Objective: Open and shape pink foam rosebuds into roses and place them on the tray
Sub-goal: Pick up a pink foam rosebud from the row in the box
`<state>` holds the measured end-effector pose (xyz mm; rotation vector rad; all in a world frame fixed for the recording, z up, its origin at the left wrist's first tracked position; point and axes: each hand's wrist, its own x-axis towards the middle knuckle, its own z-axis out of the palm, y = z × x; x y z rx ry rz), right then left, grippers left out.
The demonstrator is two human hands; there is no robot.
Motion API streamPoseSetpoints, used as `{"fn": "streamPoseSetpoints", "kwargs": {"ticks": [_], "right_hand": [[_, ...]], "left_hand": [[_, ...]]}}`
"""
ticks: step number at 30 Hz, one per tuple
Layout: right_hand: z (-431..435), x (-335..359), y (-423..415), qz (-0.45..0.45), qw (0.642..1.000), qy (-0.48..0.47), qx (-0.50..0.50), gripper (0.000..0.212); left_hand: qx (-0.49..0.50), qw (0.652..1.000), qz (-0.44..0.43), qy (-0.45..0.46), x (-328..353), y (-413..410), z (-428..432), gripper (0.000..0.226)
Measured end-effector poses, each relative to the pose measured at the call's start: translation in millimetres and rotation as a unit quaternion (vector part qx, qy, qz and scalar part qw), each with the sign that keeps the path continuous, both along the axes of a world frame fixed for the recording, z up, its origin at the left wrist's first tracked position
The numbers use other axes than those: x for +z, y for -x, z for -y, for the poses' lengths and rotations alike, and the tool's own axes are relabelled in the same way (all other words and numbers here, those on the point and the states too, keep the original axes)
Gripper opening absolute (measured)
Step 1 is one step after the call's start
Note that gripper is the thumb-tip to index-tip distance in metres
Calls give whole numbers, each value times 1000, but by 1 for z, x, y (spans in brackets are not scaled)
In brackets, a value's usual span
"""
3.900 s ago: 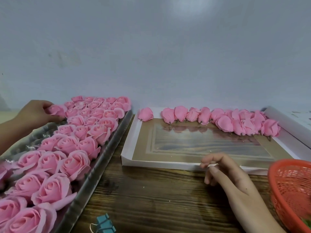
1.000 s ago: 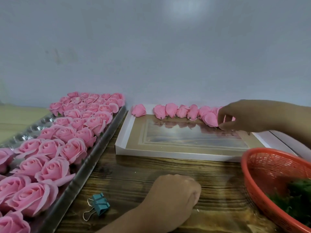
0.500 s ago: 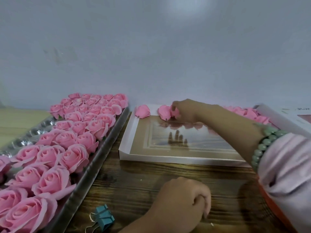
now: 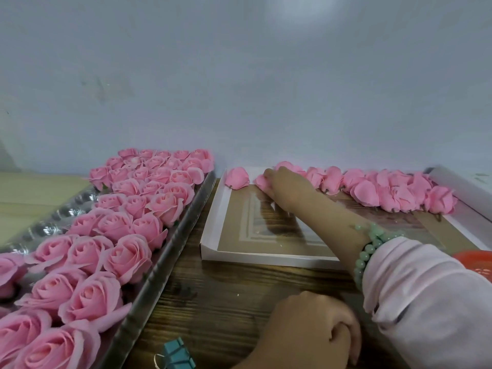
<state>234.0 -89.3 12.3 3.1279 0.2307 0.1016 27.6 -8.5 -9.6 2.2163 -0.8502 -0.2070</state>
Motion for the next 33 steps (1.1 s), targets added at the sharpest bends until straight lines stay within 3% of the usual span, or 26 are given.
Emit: {"fn": "streamPoseSetpoints", "kwargs": {"ticks": [3, 8, 14, 17, 22, 27, 33], "right_hand": [[0, -6, -3, 5, 1000, 7, -6, 39], [-3, -9, 1, 53, 998, -24, -5, 34], [2, 2, 13, 67, 982, -179, -9, 24], [1, 20, 30, 55, 937, -345, -17, 27], [-11, 49, 82, 16, 846, -533, -9, 45], [-13, 48, 149, 45, 799, -598, 34, 16], [8, 13, 209, 93, 736, -667, 70, 15]], "left_hand": [[-5, 1000, 4, -13, -3, -5, 0, 30], [1, 1000, 10, -10, -1, -3, 1, 39], [0, 999, 0, 40, 0, 2, -3, 31], [0, 997, -42, 63, 1, 1, -4, 29], [31, 986, -90, 137, -2, 3, -4, 31], [93, 971, -99, 195, -4, 3, -5, 44], [134, 957, -79, 245, -4, 2, -6, 50]]}}
